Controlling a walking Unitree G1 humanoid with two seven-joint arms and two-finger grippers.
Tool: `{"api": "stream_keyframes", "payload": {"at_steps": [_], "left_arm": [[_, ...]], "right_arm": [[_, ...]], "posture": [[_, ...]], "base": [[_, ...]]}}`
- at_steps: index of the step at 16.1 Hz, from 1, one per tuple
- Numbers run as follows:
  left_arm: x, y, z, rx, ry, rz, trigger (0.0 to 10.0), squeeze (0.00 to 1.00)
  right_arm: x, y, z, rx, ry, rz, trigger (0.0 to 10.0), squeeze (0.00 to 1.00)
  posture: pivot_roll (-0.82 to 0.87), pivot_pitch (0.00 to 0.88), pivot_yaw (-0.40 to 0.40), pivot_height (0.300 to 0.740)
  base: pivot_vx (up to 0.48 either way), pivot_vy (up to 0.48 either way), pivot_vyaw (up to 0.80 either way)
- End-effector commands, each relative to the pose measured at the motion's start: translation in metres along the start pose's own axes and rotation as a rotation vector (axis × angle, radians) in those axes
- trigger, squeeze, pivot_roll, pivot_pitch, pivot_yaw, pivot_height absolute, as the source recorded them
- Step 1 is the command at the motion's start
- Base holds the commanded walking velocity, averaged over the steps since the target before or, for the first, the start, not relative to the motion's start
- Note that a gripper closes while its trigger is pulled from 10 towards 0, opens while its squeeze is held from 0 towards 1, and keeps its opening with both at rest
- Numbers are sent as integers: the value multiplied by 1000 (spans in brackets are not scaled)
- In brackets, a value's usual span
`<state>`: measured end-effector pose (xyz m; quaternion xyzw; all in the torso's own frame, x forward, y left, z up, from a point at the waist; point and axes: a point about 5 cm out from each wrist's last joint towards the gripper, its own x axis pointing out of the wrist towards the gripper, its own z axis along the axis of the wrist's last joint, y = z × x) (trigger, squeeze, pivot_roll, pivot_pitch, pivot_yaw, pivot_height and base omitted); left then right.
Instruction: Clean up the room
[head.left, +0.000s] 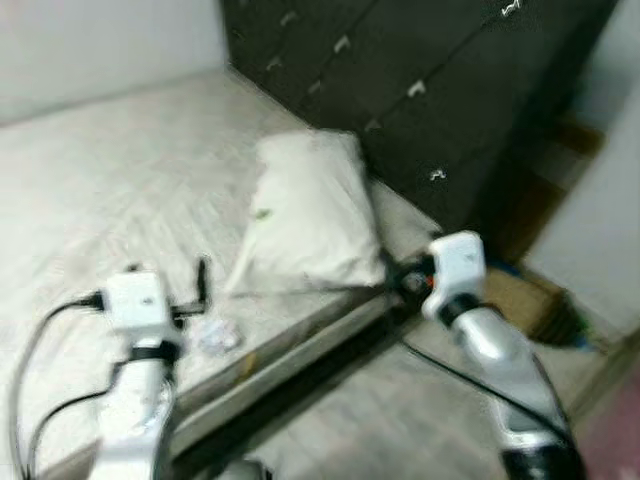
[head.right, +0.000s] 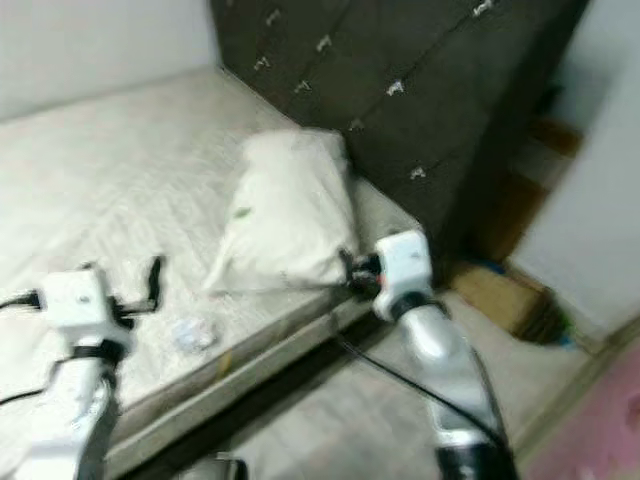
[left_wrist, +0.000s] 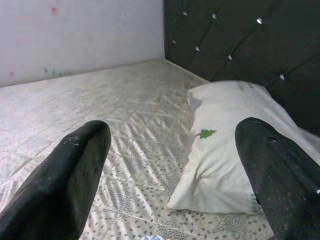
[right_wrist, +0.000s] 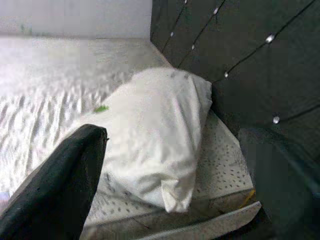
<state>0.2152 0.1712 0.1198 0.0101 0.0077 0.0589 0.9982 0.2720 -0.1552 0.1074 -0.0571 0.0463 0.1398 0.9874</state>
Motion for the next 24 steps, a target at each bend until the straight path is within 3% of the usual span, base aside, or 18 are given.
{"api": "stream_keyframes", "payload": {"at_steps": [1,11,22,24], "left_arm": [[1,6,-3,11,20,16,10000,0],[2,4,-1,5,-2,-10,10000,0],[-1,-2,3,27,-43,-72,10000,0],[1,-1,3,42,-40,-27,10000,0]], "right_arm": [[4,7,4,6,-21,22,10000,0],[9,9,5,14,-41,31,10000,0],[7,10,1,31,-40,2,10000,0],[6,12,1,18,-42,15,10000,0]], "posture": [[-9,0,-54,740],[-6,0,-52,740],[-14,14,-43,740],[-14,14,-43,740]], "base": [[0,0,763],[0,0,759],[439,0,0],[375,0,0]]}}
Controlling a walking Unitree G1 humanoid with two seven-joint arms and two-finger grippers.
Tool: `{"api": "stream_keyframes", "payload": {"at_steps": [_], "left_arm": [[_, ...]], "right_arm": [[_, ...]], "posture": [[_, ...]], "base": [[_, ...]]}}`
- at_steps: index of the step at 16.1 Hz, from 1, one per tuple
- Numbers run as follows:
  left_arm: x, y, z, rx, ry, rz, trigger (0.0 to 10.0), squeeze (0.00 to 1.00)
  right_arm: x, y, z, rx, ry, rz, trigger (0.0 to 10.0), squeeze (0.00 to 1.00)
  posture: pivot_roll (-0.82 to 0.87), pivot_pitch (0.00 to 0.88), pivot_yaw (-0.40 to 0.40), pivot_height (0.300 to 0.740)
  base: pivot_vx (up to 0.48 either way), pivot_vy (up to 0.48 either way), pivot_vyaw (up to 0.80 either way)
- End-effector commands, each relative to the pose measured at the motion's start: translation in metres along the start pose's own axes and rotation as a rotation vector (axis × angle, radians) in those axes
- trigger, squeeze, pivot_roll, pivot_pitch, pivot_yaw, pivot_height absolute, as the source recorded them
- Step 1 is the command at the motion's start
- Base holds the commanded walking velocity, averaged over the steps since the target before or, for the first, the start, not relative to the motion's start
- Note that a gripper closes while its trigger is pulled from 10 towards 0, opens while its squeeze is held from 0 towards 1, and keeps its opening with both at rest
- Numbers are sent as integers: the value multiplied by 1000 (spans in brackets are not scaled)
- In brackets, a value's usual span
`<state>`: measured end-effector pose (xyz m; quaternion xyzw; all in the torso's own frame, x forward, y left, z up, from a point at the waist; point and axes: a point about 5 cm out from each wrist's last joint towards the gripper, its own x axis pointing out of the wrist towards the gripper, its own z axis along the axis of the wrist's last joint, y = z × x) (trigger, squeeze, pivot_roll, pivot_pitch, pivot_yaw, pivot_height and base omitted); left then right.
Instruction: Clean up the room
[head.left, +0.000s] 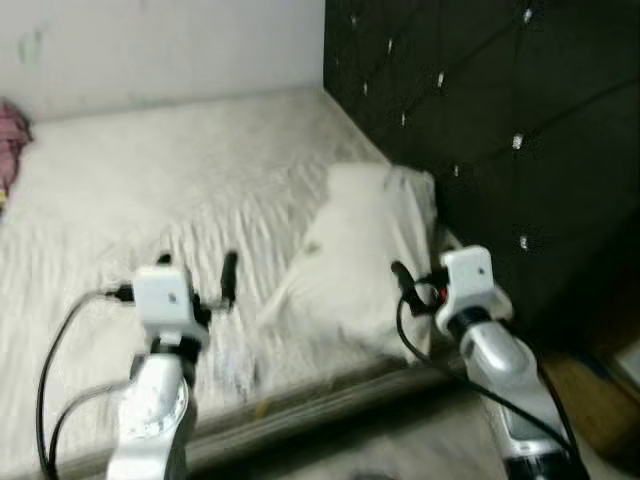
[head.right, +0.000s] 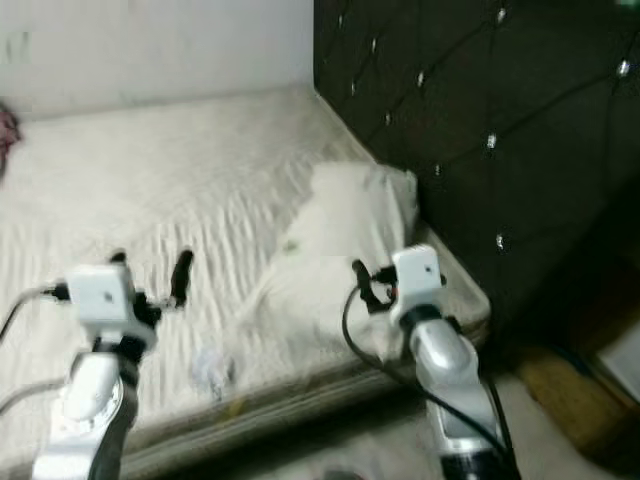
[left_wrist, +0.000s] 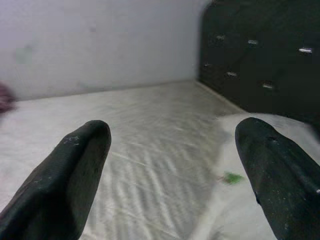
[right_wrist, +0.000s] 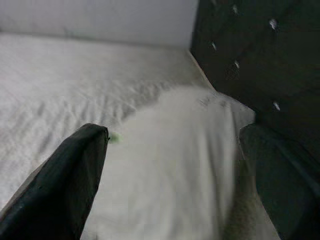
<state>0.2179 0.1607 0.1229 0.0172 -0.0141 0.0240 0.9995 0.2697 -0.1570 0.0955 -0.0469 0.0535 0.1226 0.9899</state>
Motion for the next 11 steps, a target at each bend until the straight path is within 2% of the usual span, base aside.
{"api": "stream_keyframes", "payload": {"at_steps": [1,2,4,5,6,7,10,11], "left_arm": [[0,11,-1,47,9,68,10000,0],[0,10,-2,42,28,61,10000,0],[-2,7,-6,-57,98,20,10000,0],[-3,5,-4,-65,81,-22,10000,0],[-5,3,-3,-12,44,-54,10000,0],[-6,3,-4,-50,53,-44,10000,0],[-3,8,-4,30,24,32,10000,0],[-3,9,-4,32,45,44,10000,0]], "right_arm": [[7,13,13,-5,-56,49,10000,0],[7,13,13,-8,-56,53,10000,0],[7,14,13,-13,-56,59,10000,0],[7,13,13,-12,-55,57,10000,0],[7,12,11,-8,-44,50,10000,0],[7,12,11,-9,-43,50,10000,0],[6,11,9,-4,-31,42,10000,0],[6,12,8,-5,-29,47,10000,0]], "posture": [[-14,14,-43,740],[-14,14,-43,740],[-8,17,-49,740],[-7,18,-51,740],[-5,18,-54,740],[-6,17,-56,740],[-5,19,-64,740],[-5,19,-64,740]], "base": [[0,0,0],[0,0,800],[0,0,800],[0,0,800],[0,0,800],[0,0,800],[0,0,800],[0,0,800]]}}
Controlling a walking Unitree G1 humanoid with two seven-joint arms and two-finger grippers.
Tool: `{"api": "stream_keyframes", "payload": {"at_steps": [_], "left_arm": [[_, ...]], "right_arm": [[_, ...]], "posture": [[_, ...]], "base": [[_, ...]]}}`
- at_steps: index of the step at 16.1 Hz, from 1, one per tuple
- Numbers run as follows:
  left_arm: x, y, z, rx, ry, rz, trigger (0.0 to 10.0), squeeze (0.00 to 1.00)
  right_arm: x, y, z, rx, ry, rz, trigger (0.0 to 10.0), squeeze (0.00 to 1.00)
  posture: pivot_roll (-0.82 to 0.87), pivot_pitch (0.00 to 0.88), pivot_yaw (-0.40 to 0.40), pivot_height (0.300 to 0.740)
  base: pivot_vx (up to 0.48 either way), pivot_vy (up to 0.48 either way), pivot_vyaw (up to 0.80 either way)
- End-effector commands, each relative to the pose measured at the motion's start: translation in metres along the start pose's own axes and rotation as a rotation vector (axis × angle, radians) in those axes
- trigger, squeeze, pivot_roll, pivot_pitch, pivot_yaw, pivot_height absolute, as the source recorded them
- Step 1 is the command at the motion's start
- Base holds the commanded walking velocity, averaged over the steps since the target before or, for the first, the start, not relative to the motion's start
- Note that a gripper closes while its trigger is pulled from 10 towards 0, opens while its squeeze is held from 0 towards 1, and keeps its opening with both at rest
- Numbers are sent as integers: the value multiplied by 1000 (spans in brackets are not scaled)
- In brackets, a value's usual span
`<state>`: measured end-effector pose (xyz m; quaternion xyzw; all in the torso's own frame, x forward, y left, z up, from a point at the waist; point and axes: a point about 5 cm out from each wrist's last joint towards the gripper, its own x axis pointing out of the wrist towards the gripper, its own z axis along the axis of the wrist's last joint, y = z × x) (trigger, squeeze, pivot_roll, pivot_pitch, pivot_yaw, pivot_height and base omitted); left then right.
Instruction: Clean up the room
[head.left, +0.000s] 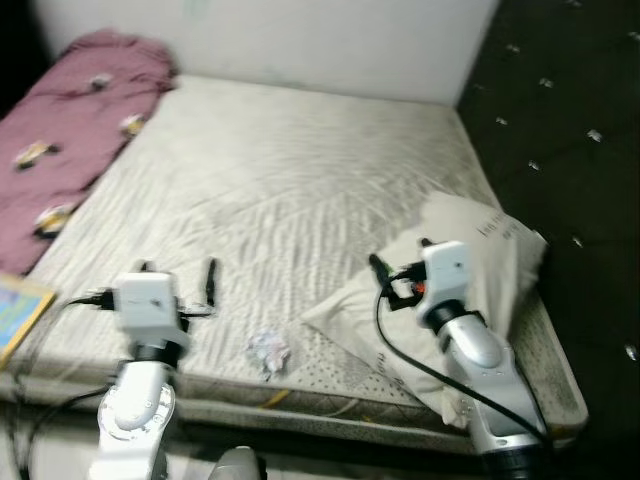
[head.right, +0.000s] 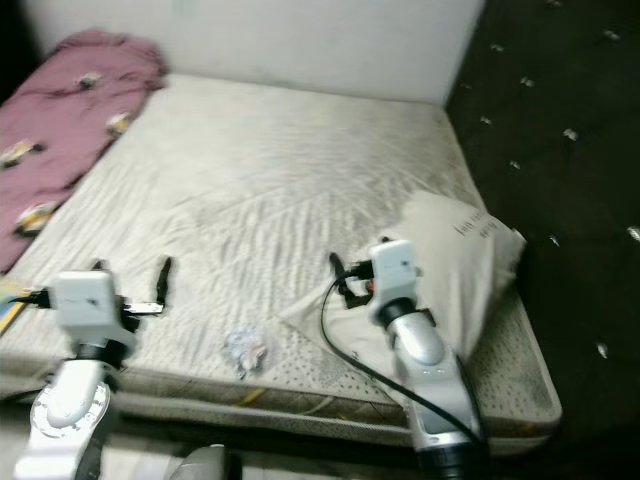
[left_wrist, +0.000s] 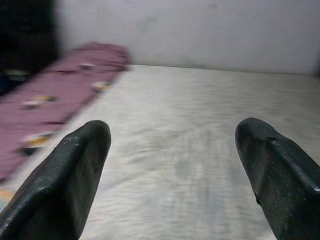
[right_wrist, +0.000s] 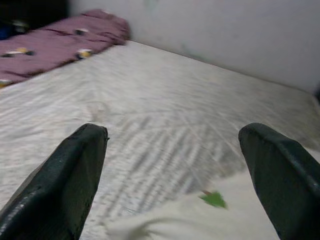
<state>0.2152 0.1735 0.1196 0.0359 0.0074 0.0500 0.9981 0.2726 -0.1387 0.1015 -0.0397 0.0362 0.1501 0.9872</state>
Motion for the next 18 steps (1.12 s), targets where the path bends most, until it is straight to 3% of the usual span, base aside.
{"api": "stream_keyframes", "payload": {"at_steps": [1,3,8,10,12,16,18], "left_arm": [[1,-2,-1,5,20,5,10000,0],[1,-2,-3,-40,39,-14,10000,0],[6,-5,1,-88,19,-33,10000,0],[5,-3,0,-109,29,-35,10000,0],[6,-3,0,-123,29,-33,10000,0],[6,-4,2,-132,16,-21,10000,0],[7,-2,5,-127,-22,1,10000,0]], "right_arm": [[1,-4,0,-7,8,-6,10000,0],[3,-4,2,12,0,-12,10000,0],[5,-7,4,19,4,-55,10000,0],[6,-8,4,16,4,-53,10000,0],[6,-9,4,18,6,-55,10000,0],[6,-9,5,16,6,-58,10000,0],[6,-10,5,17,9,-67,10000,0]], "posture": [[-5,19,-64,740],[-5,22,-51,740],[-14,36,-47,740],[-15,39,-49,740],[-17,41,-53,740],[-20,39,-54,740],[-23,40,-54,740]], "base": [[0,0,0],[0,0,0],[0,463,0],[0,480,-681],[0,480,-800],[0,435,0],[0,0,0]]}}
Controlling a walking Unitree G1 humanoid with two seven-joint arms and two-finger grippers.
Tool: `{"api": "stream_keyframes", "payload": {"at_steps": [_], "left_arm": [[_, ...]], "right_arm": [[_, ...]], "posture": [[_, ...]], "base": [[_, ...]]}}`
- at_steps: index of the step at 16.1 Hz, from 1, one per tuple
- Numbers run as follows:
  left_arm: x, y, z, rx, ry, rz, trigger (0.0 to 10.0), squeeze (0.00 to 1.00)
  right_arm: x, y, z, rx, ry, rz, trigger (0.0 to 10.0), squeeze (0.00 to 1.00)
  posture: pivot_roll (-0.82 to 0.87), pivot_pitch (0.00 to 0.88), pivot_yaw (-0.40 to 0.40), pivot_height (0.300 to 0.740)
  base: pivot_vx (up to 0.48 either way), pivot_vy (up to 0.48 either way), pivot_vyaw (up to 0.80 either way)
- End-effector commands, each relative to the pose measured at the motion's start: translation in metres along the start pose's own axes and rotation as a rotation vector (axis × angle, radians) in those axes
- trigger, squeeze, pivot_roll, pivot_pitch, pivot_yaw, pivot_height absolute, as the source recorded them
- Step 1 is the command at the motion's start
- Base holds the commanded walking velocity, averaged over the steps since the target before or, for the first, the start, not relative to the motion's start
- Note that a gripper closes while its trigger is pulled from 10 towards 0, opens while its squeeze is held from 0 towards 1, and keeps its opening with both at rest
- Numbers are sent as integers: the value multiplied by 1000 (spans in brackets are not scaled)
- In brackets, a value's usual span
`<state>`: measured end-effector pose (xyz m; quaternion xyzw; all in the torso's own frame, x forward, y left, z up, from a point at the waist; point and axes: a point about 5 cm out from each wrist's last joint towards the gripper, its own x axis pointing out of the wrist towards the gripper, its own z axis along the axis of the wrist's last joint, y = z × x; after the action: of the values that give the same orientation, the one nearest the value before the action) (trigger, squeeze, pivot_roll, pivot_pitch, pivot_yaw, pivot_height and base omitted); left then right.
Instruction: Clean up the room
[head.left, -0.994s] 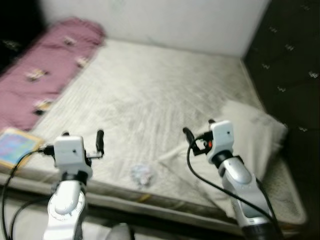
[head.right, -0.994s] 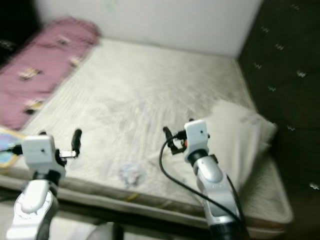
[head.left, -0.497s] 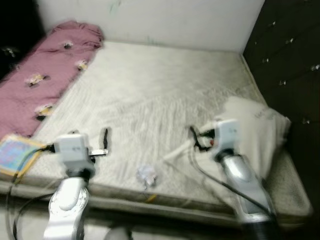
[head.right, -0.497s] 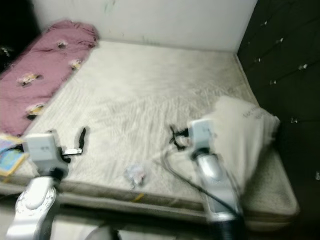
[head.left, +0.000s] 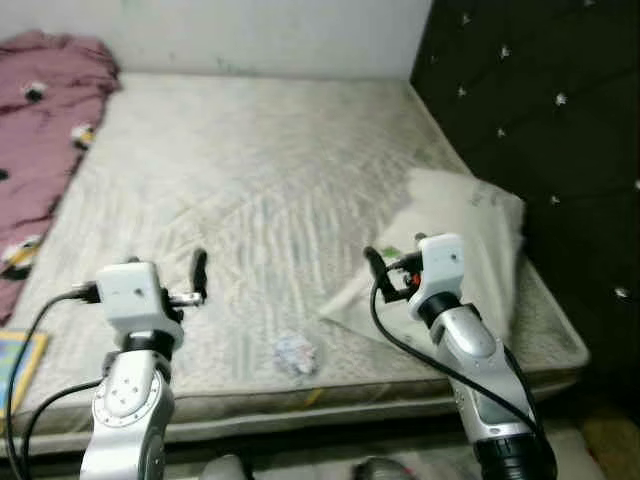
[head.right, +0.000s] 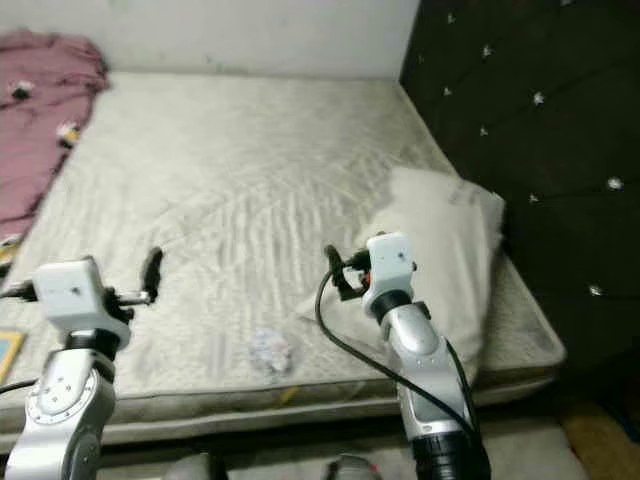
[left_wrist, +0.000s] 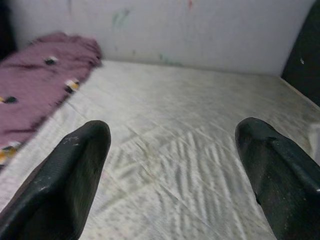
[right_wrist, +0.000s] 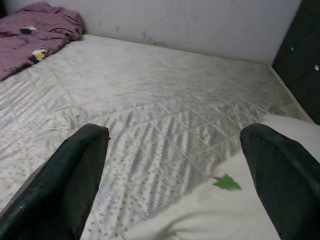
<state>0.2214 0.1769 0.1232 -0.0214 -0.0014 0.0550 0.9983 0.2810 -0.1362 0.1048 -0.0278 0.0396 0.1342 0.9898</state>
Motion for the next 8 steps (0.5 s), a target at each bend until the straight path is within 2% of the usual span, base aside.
{"api": "stream_keyframes", "payload": {"at_steps": [1,4,6,8], "left_arm": [[-1,-6,1,-15,-11,-32,10000,0],[0,-3,-5,11,35,17,10000,0],[-2,1,-7,-27,45,9,10000,0],[-3,4,-7,18,33,35,10000,0]], "right_arm": [[-2,-10,1,-8,6,-40,10000,0],[-2,-11,2,2,2,-56,10000,0],[-3,-13,2,14,1,-84,10000,0],[-4,-14,3,23,-5,-93,10000,0]], "posture": [[-23,40,-54,740],[-22,46,-54,740],[-22,48,-53,740],[-21,47,-50,740]], "base": [[0,0,0],[0,0,0],[0,0,0],[0,0,0]]}}
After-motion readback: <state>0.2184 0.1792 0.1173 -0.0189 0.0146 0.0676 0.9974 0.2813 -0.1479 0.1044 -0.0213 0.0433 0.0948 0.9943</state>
